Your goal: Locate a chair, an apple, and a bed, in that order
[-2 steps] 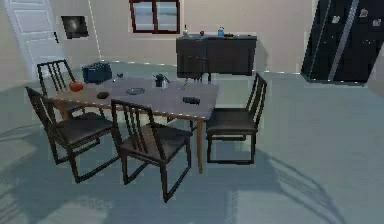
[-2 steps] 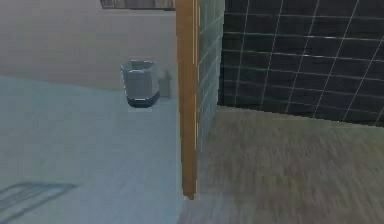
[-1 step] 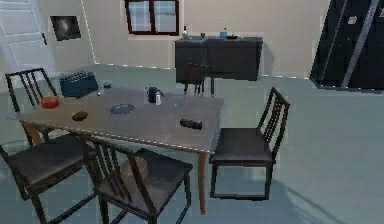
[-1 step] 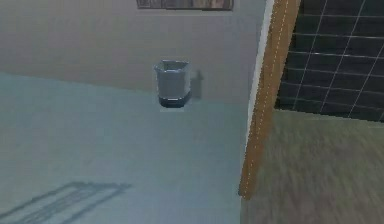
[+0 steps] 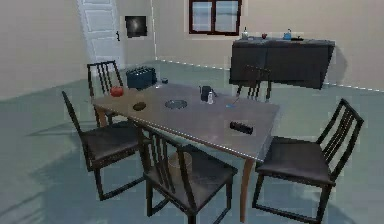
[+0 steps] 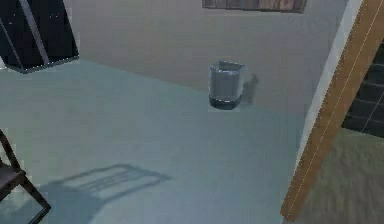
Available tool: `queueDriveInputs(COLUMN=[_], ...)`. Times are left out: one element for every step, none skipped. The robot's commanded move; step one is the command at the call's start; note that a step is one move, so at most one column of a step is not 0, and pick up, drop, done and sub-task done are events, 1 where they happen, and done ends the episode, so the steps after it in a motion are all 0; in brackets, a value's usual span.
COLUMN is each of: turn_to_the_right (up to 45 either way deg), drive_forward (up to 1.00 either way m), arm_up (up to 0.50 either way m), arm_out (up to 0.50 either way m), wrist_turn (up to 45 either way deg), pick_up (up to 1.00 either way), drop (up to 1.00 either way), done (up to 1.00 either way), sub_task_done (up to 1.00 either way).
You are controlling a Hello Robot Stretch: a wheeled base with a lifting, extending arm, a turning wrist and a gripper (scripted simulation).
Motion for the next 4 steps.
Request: queueDriveInputs(turn_to_the_right=[0.0, 45.0, 21.0, 0.0], drive_forward=[0.0, 0.0, 0.0, 1.0], arm_up=[0.0, 0.0, 0.0, 0.0], arm_out=[0.0, 0.0, 0.0, 0.0], wrist_turn=[0.0, 0.0, 0.0, 0.0], pick_up=[0.0, 0.0, 0.0, 0.0], drop=[0.0, 0.0, 0.0, 0.0], done=[0.0, 0.0, 0.0, 0.0], sub_task_done=[1.0, 0.0, 0.0, 0.0])
